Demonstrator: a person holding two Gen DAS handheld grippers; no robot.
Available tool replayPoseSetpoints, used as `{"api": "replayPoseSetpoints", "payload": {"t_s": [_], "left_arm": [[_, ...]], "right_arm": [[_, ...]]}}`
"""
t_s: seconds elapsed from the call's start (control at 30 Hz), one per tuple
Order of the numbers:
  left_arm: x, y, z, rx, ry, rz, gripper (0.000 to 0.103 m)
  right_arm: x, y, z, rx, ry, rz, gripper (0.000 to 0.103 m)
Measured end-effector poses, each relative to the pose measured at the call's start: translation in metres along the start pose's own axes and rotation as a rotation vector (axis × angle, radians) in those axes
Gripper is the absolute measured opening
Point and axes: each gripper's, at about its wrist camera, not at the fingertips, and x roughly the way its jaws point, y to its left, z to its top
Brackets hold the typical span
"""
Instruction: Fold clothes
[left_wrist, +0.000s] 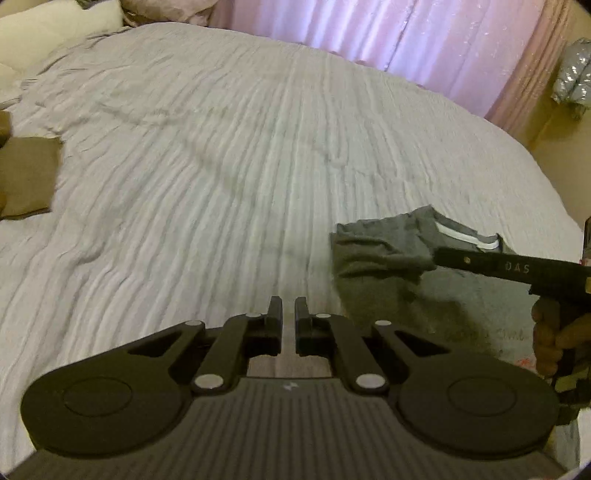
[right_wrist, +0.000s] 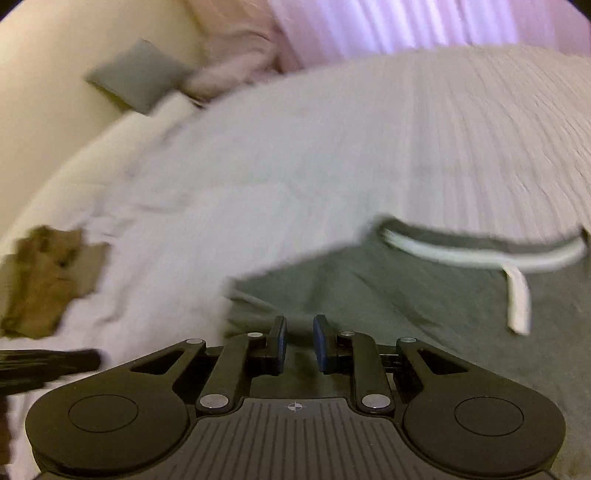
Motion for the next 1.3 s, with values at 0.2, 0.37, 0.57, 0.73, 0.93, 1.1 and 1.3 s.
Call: {"api": "replayPoseSetpoints", "payload": {"t_s": [0.2, 0.37, 0.57, 0.73, 0.93, 1.1, 1.3], "left_arm": [[0.03, -0.012, 0.013, 0.019, 0.017, -0.02, 0.003], [0.037, -0.017, 0.014, 0.006, 0.039, -0.009, 0.004], [0.042, -0.046, 0.006, 0.034, 0.086, -0.05, 0.003], [0.052, -0.09, -0.013, 0.086, 0.129, -0.115, 0.004], [0.056, -0.146, -0.025, 0.101, 0.155, -0.176, 0.004], [0.053, -0.185, -0.027, 0.083, 0.161, -0.216, 0.004], [0.049, -0.212, -0.033, 0.062, 0.172, -0.216, 0.004]], "right_arm": [[0.057, -0.017, -0.008, 0.012, 0.096, -0.088, 0.021], [0.028, -0.033, 0.002, 0.083, -0.016, -0.079, 0.021], [-0.057, -0.076, -0.055, 0.28, 0.039, -0.236, 0.021], [-0.16, -0.153, -0.103, 0.542, 0.002, -0.441, 0.021], [-0.259, -0.237, -0.152, 0.959, -0.254, -0.45, 0.07], [-0.265, -0.294, -0.189, 1.274, -0.434, -0.23, 0.052], [-0.248, -0.334, -0.192, 1.396, -0.449, -0.139, 0.02]]}}
